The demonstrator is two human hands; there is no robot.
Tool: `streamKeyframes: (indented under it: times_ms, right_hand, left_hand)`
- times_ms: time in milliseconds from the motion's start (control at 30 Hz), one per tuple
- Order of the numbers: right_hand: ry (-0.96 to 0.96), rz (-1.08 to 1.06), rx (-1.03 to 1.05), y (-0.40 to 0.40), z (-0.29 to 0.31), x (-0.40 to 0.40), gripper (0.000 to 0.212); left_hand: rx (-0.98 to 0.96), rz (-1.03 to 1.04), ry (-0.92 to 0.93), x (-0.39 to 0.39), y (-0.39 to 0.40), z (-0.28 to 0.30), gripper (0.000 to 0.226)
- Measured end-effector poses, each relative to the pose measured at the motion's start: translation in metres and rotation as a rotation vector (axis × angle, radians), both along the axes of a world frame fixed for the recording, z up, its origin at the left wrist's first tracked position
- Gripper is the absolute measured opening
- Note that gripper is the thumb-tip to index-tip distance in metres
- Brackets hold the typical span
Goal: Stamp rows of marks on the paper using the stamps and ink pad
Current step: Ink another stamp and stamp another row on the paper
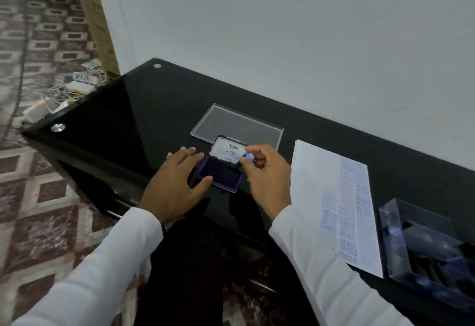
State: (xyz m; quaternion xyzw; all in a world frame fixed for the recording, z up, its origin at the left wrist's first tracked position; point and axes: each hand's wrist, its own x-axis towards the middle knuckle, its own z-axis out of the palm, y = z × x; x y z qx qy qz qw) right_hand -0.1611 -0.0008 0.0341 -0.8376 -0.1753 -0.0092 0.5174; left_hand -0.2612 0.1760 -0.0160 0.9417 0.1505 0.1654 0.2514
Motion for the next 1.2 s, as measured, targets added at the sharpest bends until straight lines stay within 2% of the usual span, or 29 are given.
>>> streamKeyframes:
  times_ms: [133,267,667,1200]
  right_hand:
    - [-0.166,0.063,-0.127,0.012,0.000,-0.012,0.021]
    - [-0.231,0.093,-0.189,0.021,-0.004,-0.016,0.024]
    - [-0.254,0.133,-0.313,0.030,-0.009,-0.009,0.027]
    - [-0.286,0.202,-0.389,0.032,-0.010,0.003,0.028]
  left_hand:
    - [-0.009,0.014,0.009,-0.008,0.012,-0.009,0.066]
    - [0.005,0.015,0.023,-0.009,0.019,-0.016,0.065]
    - [0.169,-0.019,0.073,0.004,0.027,-0.031,0.076]
    - [0.237,0.026,0.079,0.004,0.024,-0.037,0.072]
